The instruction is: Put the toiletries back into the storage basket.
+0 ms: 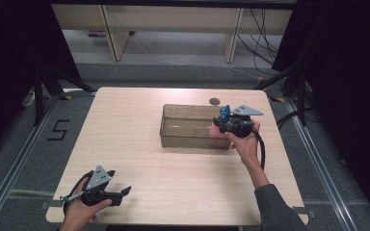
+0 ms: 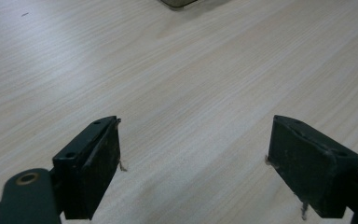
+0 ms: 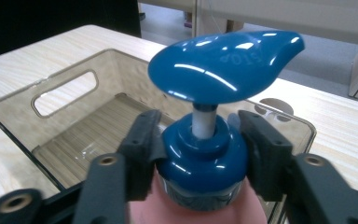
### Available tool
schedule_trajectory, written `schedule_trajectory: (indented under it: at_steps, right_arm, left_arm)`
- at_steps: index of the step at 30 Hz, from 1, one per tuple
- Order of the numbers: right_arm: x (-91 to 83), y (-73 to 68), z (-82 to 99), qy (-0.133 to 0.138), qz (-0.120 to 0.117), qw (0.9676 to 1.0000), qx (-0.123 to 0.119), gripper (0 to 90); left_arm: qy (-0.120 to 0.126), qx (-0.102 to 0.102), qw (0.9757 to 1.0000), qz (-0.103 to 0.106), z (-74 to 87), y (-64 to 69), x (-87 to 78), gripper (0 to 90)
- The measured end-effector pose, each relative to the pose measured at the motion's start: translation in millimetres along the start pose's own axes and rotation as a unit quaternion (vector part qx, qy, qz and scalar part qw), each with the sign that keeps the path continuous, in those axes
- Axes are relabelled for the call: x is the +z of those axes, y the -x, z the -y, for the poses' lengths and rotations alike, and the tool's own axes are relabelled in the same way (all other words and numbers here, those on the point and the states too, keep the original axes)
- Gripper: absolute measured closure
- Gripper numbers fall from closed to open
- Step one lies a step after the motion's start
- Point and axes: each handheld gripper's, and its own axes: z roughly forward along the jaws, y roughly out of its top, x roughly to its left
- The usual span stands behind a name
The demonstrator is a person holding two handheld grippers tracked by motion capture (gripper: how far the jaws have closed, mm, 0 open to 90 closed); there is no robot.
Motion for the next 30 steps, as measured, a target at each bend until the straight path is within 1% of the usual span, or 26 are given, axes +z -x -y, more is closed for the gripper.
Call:
schedule_trajectory:
  at_steps: [1, 2, 3, 4, 5, 6, 7, 8, 9, 10, 11, 13, 14, 15, 16, 17, 19, 21, 22, 23, 24, 25, 26, 27, 29, 30]
  right_arm:
    - [-0.4, 1.3, 0.0, 0.004, 0.0, 0.9999, 0.013, 41.4]
    - [-0.4, 1.3, 0.0, 0.004, 0.0, 0.9999, 0.013, 41.4]
    - [-0.8, 2.5, -0.2, 0.001, -0.003, 0.9999, 0.014, 39.3]
    - [-1.0, 2.4, 0.3, 0.005, -0.002, 0.9997, 0.024, 37.2]
    - [-1.6, 3.1, -0.1, -0.001, -0.008, 0.9996, 0.027, 35.6]
    - [-1.5, 3.3, 0.4, 0.001, -0.008, 0.9995, 0.03, 34.5]
    - [-2.6, 3.8, 0.2, 0.003, 0.0, 0.9997, 0.026, 33.5]
    - [-4.2, 3.2, -0.8, 0.003, -0.002, 0.9992, 0.039, 32.2]
    - [-4.2, 3.2, -0.8, 0.003, -0.002, 0.9992, 0.039, 32.2]
    - [-4.8, 3.9, -1.5, 0.008, 0.004, 0.9995, 0.03, 31.4]
    - [-5.8, 3.2, -2.2, 0.005, 0.002, 0.9994, 0.035, 31.3]
    - [-6.0, 3.6, -2.2, 0.007, 0.006, 0.9995, 0.03, 31.1]
    - [-7.6, 2.5, -2.7, 0.01, 0.001, 0.9989, 0.047, 30.5]
    - [-8.0, 1.0, -2.6, 0.008, 0.001, 0.9984, 0.056, 30.4]
    - [-8.3, 2.4, -2.9, 0.011, 0.002, 0.9988, 0.048, 30.2]
    - [-8.3, 2.4, -2.9, 0.011, 0.002, 0.9988, 0.048, 30.2]
    - [-10.3, 1.6, -3.9, 0.007, 0.003, 0.9985, 0.054, 29.3]
    - [-10.9, 1.9, -4.0, 0.008, 0.004, 0.9986, 0.052, 29.2]
    - [-11.2, 1.0, -4.1, 0.012, 0.001, 0.9983, 0.058, 29.1]
    - [-11.4, 0.8, -4.3, 0.016, 0.003, 0.9982, 0.057, 29.0]
    - [-11.4, 2.6, -4.5, 0.016, 0.0, 0.9988, 0.047, 28.5]
    - [-11.7, 2.4, -4.5, 0.015, 0.0, 0.9987, 0.048, 28.2]
    - [-12.1, 1.6, -4.6, 0.009, -0.001, 0.9986, 0.052, 27.9]
    - [-12.1, 1.6, -4.6, 0.009, -0.001, 0.9986, 0.052, 27.9]
    - [-13.0, -0.3, -4.6, 0.007, 0.005, 0.9985, 0.055, 27.3]
    - [-13.9, -0.2, -4.9, 0.004, 0.003, 0.9987, 0.05, 26.6]
  left_arm:
    - [0.001, -0.001, 1.0, 0.0, 0.2, 0.3, 0.2, 16.5]
    - [0.0, -0.001, 1.0, -0.001, 0.3, 0.6, -0.3, 16.5]
    - [0.001, -0.001, 1.0, 0.0, 0.3, 0.5, -0.2, 16.5]
    - [0.001, -0.001, 1.0, 0.001, 0.1, 0.2, -0.2, 16.5]
    - [0.014, -0.015, 0.9998, 0.002, 0.1, 1.8, 1.9, 16.5]
    - [0.006, -0.005, 1.0, 0.001, -0.1, 0.4, 0.7, 16.5]
    - [0.002, -0.001, 1.0, 0.001, 0.1, 0.1, -0.1, 16.5]
    - [0.007, -0.008, 0.9999, 0.003, 0.6, 1.2, 0.3, 16.5]
    - [0.007, -0.008, 0.9999, 0.003, 0.6, 1.2, 0.3, 16.4]
    - [0.0, 0.0, 1.0, 0.0, 0.0, -0.4, -0.4, 16.5]
    - [-0.001, 0.003, 1.0, 0.002, -0.3, -1.0, -0.4, 16.5]
    - [0.002, 0.0, 1.0, 0.0, 0.2, -0.1, -0.3, 16.5]
    - [0.003, 0.0, 1.0, 0.002, 0.3, 0.1, -0.5, 16.5]
    - [0.003, 0.0, 1.0, 0.002, 0.1, 0.0, -0.5, 16.4]
    - [0.005, -0.001, 1.0, 0.0, -0.3, -0.2, -0.1, 16.5]
    - [0.005, -0.001, 1.0, 0.0, -0.3, -0.2, -0.1, 16.5]
    - [0.001, 0.0, 1.0, 0.001, 0.3, 0.2, -0.4, 16.5]
    - [0.002, 0.0, 1.0, 0.001, 0.0, -0.1, -0.2, 16.5]
    - [0.002, 0.001, 1.0, 0.001, -0.3, -0.4, -0.1, 16.5]
    - [0.002, 0.001, 1.0, 0.0, -0.1, -0.2, -0.3, 16.4]
    - [0.002, 0.0, 1.0, 0.001, 0.2, 0.1, -0.5, 16.5]
    - [0.014, -0.016, 0.9998, 0.002, 0.5, 2.1, 1.1, 16.5]
    - [0.014, -0.016, 0.9998, 0.002, 0.5, 2.1, 1.1, 16.5]
    - [0.001, 0.002, 1.0, 0.001, -0.2, -0.8, -0.6, 16.5]
    - [0.003, 0.0, 1.0, 0.0, 0.1, -0.2, -0.4, 16.4]
    - [0.015, -0.016, 0.9998, 0.003, 0.7, 2.3, 1.1, 16.5]
